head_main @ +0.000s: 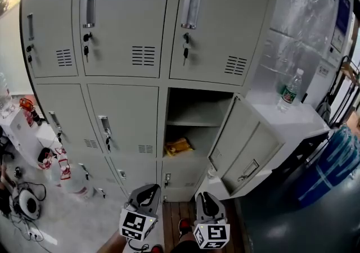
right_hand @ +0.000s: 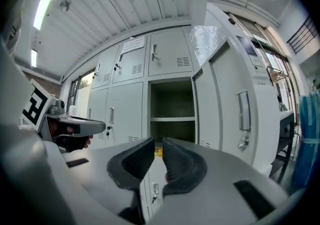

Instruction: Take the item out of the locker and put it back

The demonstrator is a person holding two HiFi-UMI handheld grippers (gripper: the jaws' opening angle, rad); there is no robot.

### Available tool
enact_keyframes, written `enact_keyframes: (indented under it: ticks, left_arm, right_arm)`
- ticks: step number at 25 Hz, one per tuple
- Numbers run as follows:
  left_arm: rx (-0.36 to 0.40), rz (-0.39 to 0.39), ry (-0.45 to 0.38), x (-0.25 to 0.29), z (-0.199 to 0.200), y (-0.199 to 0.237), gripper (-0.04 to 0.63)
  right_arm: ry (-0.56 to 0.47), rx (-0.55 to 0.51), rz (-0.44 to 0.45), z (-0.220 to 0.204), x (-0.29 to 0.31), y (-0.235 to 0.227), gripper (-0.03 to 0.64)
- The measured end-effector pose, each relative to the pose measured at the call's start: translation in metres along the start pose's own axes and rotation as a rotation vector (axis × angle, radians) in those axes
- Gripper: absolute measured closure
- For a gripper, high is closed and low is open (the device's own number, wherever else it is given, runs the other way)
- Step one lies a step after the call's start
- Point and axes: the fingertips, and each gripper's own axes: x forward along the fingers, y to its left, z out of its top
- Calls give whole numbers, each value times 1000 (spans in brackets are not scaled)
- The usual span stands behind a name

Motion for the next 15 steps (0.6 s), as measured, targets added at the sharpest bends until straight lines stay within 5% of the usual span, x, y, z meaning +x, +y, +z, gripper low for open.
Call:
enact_keyframes:
  ticks: [15]
  left_arm:
    - [-6, -34, 24, -20, -14, -24, 574]
  right_arm:
    - [40, 16, 0, -18, -32, 14, 600]
